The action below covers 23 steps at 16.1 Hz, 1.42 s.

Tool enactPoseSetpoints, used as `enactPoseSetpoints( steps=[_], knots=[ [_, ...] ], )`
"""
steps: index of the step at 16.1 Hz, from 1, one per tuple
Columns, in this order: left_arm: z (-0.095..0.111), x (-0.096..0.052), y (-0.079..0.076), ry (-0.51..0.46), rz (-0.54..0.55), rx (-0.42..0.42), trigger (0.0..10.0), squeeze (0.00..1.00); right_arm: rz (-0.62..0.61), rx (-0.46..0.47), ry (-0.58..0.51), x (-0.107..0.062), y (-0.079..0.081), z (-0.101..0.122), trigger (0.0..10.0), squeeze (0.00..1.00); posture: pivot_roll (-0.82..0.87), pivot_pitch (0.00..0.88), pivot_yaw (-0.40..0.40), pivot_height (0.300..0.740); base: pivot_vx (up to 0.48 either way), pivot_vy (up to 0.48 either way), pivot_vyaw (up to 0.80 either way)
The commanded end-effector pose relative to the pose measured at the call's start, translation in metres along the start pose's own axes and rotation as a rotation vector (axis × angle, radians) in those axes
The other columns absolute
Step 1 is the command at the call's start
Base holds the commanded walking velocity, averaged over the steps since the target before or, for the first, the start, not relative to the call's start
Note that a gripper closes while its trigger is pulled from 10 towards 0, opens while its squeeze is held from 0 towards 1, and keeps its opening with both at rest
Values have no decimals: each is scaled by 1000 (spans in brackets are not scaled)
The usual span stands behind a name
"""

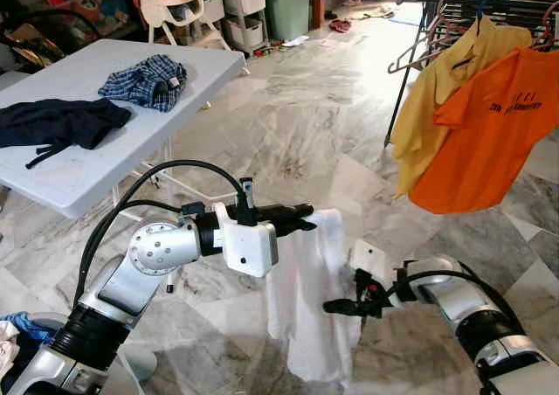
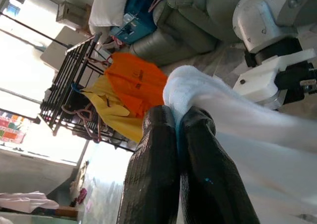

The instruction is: Hang hanger

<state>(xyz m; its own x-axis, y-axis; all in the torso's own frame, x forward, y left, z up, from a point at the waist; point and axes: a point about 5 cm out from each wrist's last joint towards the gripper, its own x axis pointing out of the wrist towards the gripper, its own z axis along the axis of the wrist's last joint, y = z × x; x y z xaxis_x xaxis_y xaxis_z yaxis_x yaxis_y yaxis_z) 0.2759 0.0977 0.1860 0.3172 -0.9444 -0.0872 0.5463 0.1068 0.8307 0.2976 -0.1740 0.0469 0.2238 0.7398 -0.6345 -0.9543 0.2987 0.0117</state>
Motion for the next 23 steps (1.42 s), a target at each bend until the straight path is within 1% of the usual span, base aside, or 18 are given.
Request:
enactPoseSetpoints(
  steps=[1,3,7,8,9,11,13,14,16,18,19,20,22,23],
  knots=[
    [3,-5,5,-8,14,14,10000,0,-12,-25,12,-2,-3,3,0,0,49,27,86,740,0,0,0],
    [1,-6,5,3,13,12,10000,0,-60,-22,49,-8,-7,-5,0,0,47,28,87,740,0,0,0],
    [0,-6,5,8,15,10,10000,0,-180,-35,42,-12,-15,-7,0,0,42,29,90,740,0,0,0],
    [-1,-6,5,9,15,8,10000,0,-236,-43,40,-13,-18,-6,0,0,42,30,90,740,0,0,0],
    [-1,-6,4,10,16,7,10000,0,-333,-50,41,-16,-24,-5,0,0,41,29,89,740,0,0,0],
    [-1,-6,5,12,25,5,10000,0,-460,-28,14,-19,-31,-4,0,0,42,29,86,740,0,0,0],
    [-1,-7,5,15,34,4,10000,0,-550,-15,8,-21,-35,-5,0,0,43,29,84,740,0,0,0],
    [-2,-7,5,18,39,3,10000,0,-620,5,-3,-23,-38,-5,0,0,43,29,83,740,0,0,0],
    [-2,-8,4,24,49,-5,10000,0,-784,40,-34,-33,-48,-2,0,0,43,32,83,740,0,0,0],
    [-4,-9,1,33,56,-14,10000,0,-900,34,-74,-42,-56,5,0,0,40,34,82,740,0,0,0],
    [-7,-10,-3,50,76,-41,10000,0,-1011,29,-132,-52,-64,14,0,0,32,37,81,740,0,0,0],
    [-11,-10,-11,69,104,-81,10000,0,-1091,24,-222,-63,-69,26,0,0,25,40,79,740,0,0,0],
    [-15,-7,-26,89,126,-135,10000,0,-1126,25,-291,-69,-72,35,0,0,16,41,75,740,0,0,0],
    [-21,-4,-40,111,138,-188,10000,0,-1127,10,-331,-70,-72,42,0,0,2,46,73,740,0,0,0]
  ],
)
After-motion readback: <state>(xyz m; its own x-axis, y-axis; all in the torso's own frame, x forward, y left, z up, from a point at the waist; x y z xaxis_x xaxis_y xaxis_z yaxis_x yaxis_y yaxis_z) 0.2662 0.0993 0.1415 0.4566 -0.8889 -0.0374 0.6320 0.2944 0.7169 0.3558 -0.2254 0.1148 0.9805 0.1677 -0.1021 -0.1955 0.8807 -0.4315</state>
